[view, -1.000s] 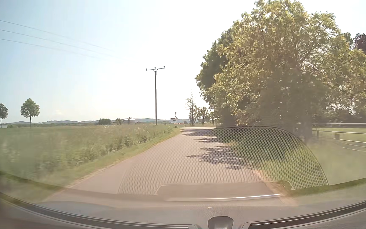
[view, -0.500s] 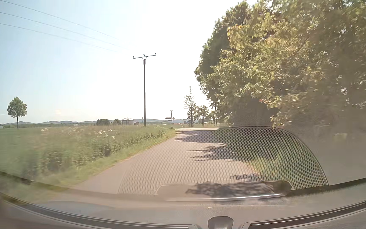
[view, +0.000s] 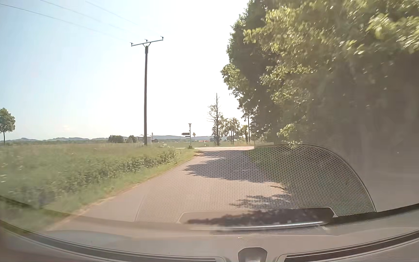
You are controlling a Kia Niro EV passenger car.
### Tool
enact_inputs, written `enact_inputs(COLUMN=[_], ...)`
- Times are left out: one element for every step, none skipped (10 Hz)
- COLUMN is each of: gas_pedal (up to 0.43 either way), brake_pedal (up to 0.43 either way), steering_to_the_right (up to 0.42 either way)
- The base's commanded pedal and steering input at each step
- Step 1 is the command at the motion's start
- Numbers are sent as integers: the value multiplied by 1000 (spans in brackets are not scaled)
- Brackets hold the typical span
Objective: Follow the waypoints while adhering to traffic rules and regulations
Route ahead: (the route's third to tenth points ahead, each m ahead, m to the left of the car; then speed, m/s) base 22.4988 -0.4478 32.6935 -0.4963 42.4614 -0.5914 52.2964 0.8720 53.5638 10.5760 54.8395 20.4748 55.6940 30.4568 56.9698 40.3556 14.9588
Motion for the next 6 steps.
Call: enact_inputs(gas_pedal=[0,0,0,0,0,0], brake_pedal=[238,244,256,256,262,268], steering_to_the_right=[3,3,3,3,3,3])
